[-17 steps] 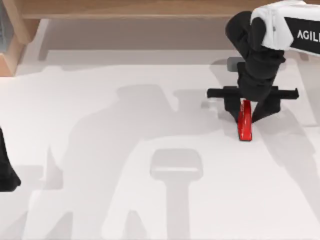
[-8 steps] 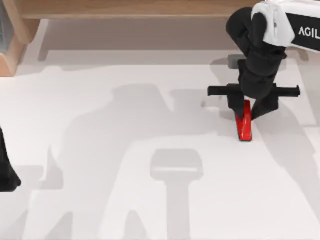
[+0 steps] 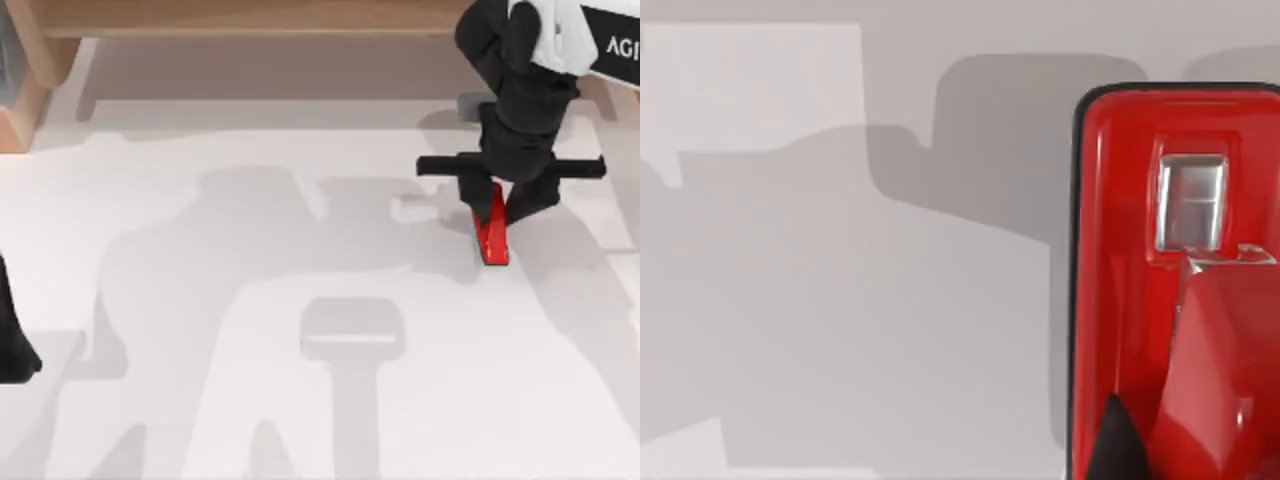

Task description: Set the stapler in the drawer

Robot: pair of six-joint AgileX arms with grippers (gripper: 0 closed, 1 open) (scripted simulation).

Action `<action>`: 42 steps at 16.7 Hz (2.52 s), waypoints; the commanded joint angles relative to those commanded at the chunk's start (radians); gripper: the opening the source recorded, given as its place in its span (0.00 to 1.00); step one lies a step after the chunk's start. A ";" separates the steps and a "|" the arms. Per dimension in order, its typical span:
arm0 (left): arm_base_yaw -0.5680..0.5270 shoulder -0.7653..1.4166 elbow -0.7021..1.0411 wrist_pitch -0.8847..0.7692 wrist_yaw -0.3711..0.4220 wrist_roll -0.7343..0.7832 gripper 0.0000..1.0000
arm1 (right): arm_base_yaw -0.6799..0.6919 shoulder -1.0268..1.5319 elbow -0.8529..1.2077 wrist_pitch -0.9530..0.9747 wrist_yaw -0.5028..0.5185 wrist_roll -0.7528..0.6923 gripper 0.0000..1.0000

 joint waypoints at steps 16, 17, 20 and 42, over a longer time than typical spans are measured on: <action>0.000 0.000 0.000 0.000 0.000 0.000 1.00 | -0.480 -0.217 0.216 -0.139 -0.015 -0.499 0.00; 0.000 0.000 0.000 0.000 0.000 0.000 1.00 | -0.528 -0.198 0.239 -0.135 -0.019 -0.538 0.00; 0.000 0.000 0.000 0.000 0.000 0.000 1.00 | -0.646 -0.106 0.300 -0.095 -0.031 -0.647 0.00; 0.000 0.000 0.000 0.000 0.000 0.000 1.00 | -0.749 0.125 0.260 -0.031 -0.058 -0.769 0.15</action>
